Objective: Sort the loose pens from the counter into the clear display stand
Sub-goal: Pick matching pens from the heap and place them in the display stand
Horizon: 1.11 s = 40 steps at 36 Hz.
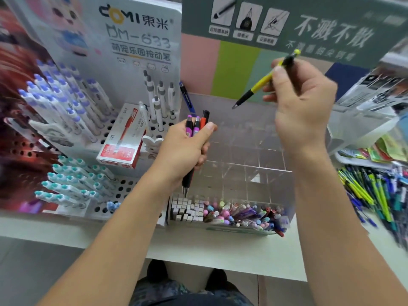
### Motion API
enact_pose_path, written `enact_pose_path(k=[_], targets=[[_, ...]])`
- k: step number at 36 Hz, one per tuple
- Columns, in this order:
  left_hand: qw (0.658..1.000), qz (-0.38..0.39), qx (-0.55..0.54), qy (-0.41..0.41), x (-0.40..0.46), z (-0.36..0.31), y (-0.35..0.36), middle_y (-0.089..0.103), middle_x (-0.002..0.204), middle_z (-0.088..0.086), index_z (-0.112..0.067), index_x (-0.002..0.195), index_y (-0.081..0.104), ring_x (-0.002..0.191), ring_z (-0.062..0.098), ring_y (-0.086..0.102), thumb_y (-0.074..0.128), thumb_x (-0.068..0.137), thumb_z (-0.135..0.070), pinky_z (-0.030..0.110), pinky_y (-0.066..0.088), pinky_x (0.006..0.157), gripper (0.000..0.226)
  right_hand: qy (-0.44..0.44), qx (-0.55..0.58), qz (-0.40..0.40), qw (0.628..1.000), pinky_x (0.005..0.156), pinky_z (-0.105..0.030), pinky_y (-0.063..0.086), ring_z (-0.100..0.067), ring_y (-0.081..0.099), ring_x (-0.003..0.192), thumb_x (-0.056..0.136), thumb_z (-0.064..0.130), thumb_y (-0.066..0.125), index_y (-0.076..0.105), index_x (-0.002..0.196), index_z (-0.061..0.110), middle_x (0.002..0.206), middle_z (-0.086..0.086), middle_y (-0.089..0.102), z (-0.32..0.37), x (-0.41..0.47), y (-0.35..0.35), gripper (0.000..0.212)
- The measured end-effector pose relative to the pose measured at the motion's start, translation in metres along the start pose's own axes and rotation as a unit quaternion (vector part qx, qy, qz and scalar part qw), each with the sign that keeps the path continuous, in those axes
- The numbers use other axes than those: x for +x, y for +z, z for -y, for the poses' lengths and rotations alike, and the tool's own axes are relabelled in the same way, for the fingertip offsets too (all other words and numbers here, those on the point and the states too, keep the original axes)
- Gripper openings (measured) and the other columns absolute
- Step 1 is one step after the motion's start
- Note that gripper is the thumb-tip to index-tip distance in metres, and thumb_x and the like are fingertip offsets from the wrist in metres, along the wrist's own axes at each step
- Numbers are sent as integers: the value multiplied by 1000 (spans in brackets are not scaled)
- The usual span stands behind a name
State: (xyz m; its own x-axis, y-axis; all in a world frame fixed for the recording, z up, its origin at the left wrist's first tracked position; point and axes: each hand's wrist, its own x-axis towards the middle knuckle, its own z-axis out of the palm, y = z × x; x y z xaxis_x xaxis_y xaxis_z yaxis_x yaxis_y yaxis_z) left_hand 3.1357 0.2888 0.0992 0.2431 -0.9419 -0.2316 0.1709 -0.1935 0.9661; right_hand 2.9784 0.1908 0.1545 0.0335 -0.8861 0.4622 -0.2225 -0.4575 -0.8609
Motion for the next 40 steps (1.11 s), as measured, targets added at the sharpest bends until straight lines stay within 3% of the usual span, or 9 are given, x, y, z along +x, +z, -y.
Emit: enact_pose_path(k=[4, 9, 13, 16, 20, 25, 30, 36, 40], targets=[[996, 44, -51, -56, 1, -2, 7, 39, 56, -5, -12, 103, 55, 39, 9, 30, 53, 103, -27, 19, 24, 36, 15, -92, -189, 92, 973, 69, -32, 55, -9, 62, 71, 93, 18, 67, 76, 96, 9, 81, 2, 72, -13, 6, 18, 13], [979, 75, -158, -101, -1, -3, 10, 39, 59, 0, -8, 103, 52, 38, 9, 27, 36, 102, -24, 18, 23, 34, 23, -30, -274, 171, 946, 75, -41, 56, -24, 70, 76, 84, 19, 77, 79, 93, 8, 85, -11, 77, -37, 12, 47, 15], [986, 77, -126, -84, 0, 0, 15, 42, 64, 4, -14, 94, 39, 40, 11, 29, 39, 104, -13, 18, 24, 36, 10, 7, -233, 145, 962, 80, -29, 57, -11, 70, 79, 85, 21, 79, 79, 101, 9, 90, -4, 77, -30, 7, 44, 20], [996, 68, -52, -26, 2, 5, 21, 46, 69, 5, -19, 98, 35, 42, 12, 31, 44, 105, -9, 20, 26, 40, 15, 1, -221, 82, 972, 61, -13, 45, 2, 57, 57, 88, 36, 75, 78, 78, 15, 66, 10, 69, -14, -10, 21, 24], [995, 79, 15, 65, 2, 12, 32, 47, 74, 6, -22, 95, 30, 45, 9, 36, 48, 103, -6, 23, 30, 42, 26, 202, -136, 207, 947, 57, -32, 44, -9, 49, 53, 79, 62, 75, 76, 73, 11, 65, -11, 67, -7, -46, -4, 51], [980, 91, 132, 119, 10, 16, 54, 47, 74, 1, -31, 91, 27, 50, 7, 42, 59, 96, -7, 28, 36, 49, 40, 316, 24, 169, 933, 47, -25, 34, -16, 43, 56, 84, 41, 79, 77, 89, 4, 63, -3, 56, -11, -56, -20, 38], [962, 104, 221, 123, 15, 12, 74, 48, 82, -3, -19, 103, 23, 59, 4, 50, 52, 98, -4, 21, 37, 50, 33, 262, 19, 153, 953, 50, -16, 37, 0, 48, 48, 89, 28, 77, 79, 86, 9, 60, 8, 63, -17, -58, -29, 20], [979, 103, 145, 99, 15, 8, 80, 53, 96, 6, -20, 105, 26, 48, 3, 55, 67, 95, -8, 24, 46, 49, 43, 324, 112, 107, 933, 42, -18, 28, -5, 35, 44, 97, 14, 68, 71, 72, 8, 50, 2, 51, -30, -52, -37, 26], [987, 138, 72, 48, 10, 7, 69, 57, 102, 10, -26, 98, 29, 59, 17, 67, 62, 97, -5, 29, 54, 53, 40, 321, 164, 53, 931, 46, -14, 42, -4, 50, 49, 96, 11, 67, 71, 75, 10, 60, 1, 63, -33, -43, -44, 22]])
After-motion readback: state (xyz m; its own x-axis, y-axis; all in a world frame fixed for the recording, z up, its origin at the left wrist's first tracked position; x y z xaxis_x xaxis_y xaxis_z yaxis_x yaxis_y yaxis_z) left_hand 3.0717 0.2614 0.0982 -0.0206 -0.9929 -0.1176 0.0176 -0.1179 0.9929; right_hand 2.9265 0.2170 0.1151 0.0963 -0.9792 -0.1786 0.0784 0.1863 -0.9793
